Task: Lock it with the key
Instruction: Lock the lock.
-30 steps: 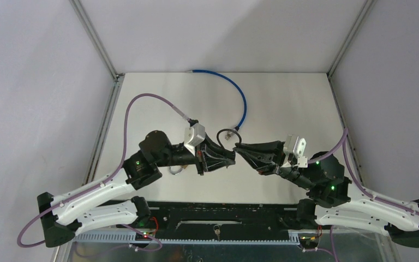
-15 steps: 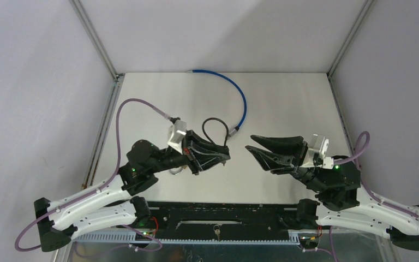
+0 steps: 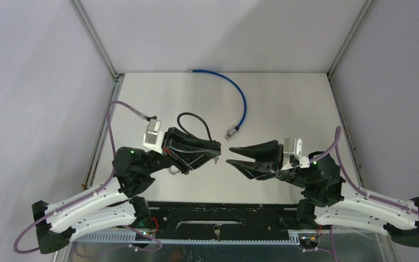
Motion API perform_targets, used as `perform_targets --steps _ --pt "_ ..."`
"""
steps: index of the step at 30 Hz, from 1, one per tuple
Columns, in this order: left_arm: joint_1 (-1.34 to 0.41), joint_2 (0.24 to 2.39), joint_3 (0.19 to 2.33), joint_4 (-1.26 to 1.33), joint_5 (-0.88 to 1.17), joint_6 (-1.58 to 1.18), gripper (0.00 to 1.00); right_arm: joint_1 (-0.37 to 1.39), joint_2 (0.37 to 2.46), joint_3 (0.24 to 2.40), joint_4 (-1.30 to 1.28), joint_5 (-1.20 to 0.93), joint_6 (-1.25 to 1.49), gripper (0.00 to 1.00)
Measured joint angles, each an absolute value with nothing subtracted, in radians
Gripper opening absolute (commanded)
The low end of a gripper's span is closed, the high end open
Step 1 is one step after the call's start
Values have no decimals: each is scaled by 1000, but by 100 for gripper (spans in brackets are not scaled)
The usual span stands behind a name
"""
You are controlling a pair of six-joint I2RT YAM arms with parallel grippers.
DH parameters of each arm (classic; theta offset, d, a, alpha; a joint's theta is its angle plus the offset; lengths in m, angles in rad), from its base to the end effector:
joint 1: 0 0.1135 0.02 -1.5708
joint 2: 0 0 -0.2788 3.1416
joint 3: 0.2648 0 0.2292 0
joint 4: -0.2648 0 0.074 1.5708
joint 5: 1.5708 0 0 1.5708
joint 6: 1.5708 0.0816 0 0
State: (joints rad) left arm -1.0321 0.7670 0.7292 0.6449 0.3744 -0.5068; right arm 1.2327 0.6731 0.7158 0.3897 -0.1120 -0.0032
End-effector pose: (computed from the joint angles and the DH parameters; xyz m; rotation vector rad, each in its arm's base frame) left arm 0.0594 -0.1576 0.4441 0.6526 0.9334 -1.5703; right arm 0.0449 0.1552 0.4217 -0.7894 0.9271 1.1490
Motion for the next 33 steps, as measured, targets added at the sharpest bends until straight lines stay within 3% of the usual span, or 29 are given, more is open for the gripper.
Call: perform_targets --steps 14,24,33 --pt "-1032 815 729 690 443 -542 0 1233 743 715 485 -207 53 35" --pt "-1032 816 729 698 460 -550 0 1233 757 715 511 -206 66 21" --pt "-1032 822 729 704 475 -550 0 1233 770 715 527 -207 79 0"
